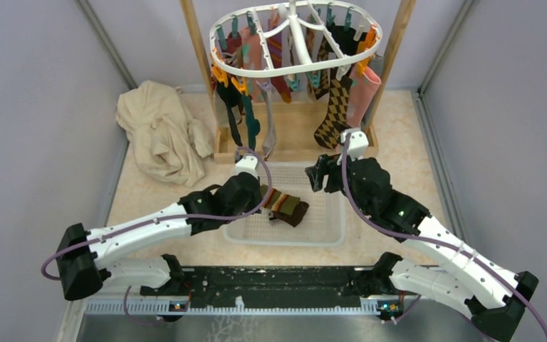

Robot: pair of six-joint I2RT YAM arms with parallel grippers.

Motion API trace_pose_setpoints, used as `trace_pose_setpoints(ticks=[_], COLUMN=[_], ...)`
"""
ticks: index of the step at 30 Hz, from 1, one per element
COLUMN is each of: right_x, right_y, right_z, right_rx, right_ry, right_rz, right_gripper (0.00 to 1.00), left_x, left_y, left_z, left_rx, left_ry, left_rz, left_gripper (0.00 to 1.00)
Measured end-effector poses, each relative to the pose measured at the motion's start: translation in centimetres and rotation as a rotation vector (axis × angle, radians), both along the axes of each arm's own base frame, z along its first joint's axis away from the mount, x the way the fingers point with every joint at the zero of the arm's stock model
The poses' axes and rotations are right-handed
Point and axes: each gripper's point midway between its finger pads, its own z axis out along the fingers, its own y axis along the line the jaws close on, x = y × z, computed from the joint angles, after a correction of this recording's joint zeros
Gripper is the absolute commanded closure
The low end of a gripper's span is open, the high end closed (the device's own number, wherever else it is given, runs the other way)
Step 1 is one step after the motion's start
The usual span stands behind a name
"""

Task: Remove the socks clipped to the hanger
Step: Place the sock in the bin.

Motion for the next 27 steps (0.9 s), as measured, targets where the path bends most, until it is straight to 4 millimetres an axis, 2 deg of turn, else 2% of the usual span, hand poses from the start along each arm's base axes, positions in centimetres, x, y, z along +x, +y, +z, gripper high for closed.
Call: trace_pose_setpoints(ticks=[2, 4, 7, 11, 13, 17, 19, 27], right_x=[-0.2, -0.3, -0.4, -0.5, -0.6, -0.8, -1.0, -1.2], right_y=[-0.1, -0.2, -0.3, -0.3, -0.3, -0.5, -0.6, -0.9], right_z=[-0.5, -0.7, -1.0, -1.8, -2.3, -3.3, -3.8, -4.5], right_rx=[-0.002, -0.001, 0.004, -0.003, -0.008, -0.013, -0.02, -0.023], right_ry=[0.011, 0.017, 0.022, 0.038, 0.05, 0.067, 0.077, 0.098], right_rz=[-0.001, -0.002, -0.004, -0.004, -0.004, -0.006, -0.007, -0.015], right_gripper=[0.35, 0.35, 0.35, 0.35, 0.35, 0.35, 0.35, 0.35], left_x=[0.0, -0.1, -0.3, -0.6, -0.6, -0.8, -0.8, -0.9], left_y=[0.6, 1.1, 1.7, 2.0, 1.9, 2.0, 2.0, 1.9], left_z=[-1.7, -3.6, -5.4, -6.6, -6.7, -6.5, -5.7, 0.2], left_rx=[0.035, 0.072, 0.106, 0.127, 0.126, 0.125, 0.118, -0.032], left_ry=[0.025, 0.055, 0.085, 0.11, 0.114, 0.119, 0.115, 0.03], left_rz=[0.018, 0.037, 0.055, 0.061, 0.057, 0.055, 0.054, 0.032], left_gripper=[0.68, 0.53, 0.39, 0.18, 0.02, 0.01, 0.01, 0.01])
